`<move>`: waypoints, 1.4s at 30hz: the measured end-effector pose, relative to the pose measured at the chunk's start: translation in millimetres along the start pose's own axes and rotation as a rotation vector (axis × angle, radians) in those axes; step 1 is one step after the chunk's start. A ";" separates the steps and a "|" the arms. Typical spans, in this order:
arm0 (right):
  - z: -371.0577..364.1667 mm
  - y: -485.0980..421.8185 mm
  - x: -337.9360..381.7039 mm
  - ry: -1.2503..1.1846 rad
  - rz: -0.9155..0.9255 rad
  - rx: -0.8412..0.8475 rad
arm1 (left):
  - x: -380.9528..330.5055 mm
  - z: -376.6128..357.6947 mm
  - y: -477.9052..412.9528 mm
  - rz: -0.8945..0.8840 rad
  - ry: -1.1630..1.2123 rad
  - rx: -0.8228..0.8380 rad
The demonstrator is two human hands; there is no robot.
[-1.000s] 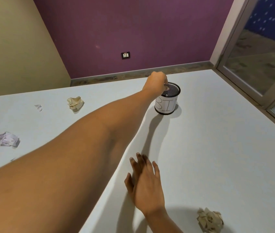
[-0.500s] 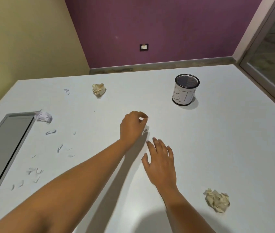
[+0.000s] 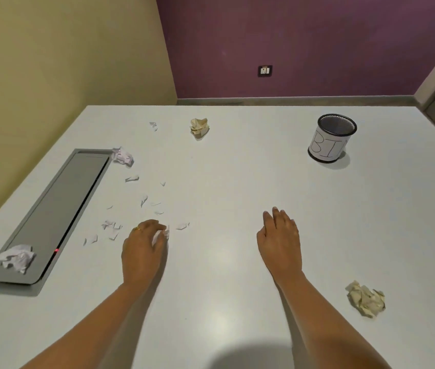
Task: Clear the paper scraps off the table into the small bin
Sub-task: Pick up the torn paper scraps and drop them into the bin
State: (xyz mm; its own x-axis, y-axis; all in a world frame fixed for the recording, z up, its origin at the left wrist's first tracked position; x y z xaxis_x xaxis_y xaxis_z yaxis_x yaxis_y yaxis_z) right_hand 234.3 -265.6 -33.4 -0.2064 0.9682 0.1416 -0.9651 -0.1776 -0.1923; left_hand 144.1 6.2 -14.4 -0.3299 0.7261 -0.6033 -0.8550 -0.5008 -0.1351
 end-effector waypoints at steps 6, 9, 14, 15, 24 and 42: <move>-3.1 10.4 50.9 0.024 0.248 0.125 | 48.9 23.8 18.5 0.078 -0.097 -0.099; -1.9 11.3 88.2 -0.079 0.275 0.127 | 46.3 19.1 20.0 0.030 -0.176 -0.068; -25.6 15.5 147.5 -0.319 0.264 0.276 | 45.6 12.6 17.5 -0.012 -0.272 -0.035; -30.0 14.7 154.9 -0.345 0.248 0.319 | 45.9 12.2 17.4 -0.016 -0.281 -0.035; -33.0 27.3 208.3 -0.311 0.418 0.433 | 45.1 10.8 18.2 -0.030 -0.312 -0.054; -22.8 37.3 193.5 -0.128 0.628 0.288 | 39.1 10.0 20.0 -0.078 -0.328 -0.067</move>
State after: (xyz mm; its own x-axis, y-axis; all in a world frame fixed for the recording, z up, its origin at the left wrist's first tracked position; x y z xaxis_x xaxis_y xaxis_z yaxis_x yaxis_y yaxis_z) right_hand 162.1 -80.9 -35.3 -0.7393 0.6416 0.2043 -0.6574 -0.7535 -0.0127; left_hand 110.1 29.2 -32.9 -0.3847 0.8708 -0.3061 -0.8583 -0.4595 -0.2286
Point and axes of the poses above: each hand's wrist, its own y-axis away from the middle knuckle, its own z-axis out of the back of the hand, x = y × z, the point moved 8 cm from there along -y, towards the middle knuckle, and after that the axes turned 5 degrees about y, right-handed, at the moved point
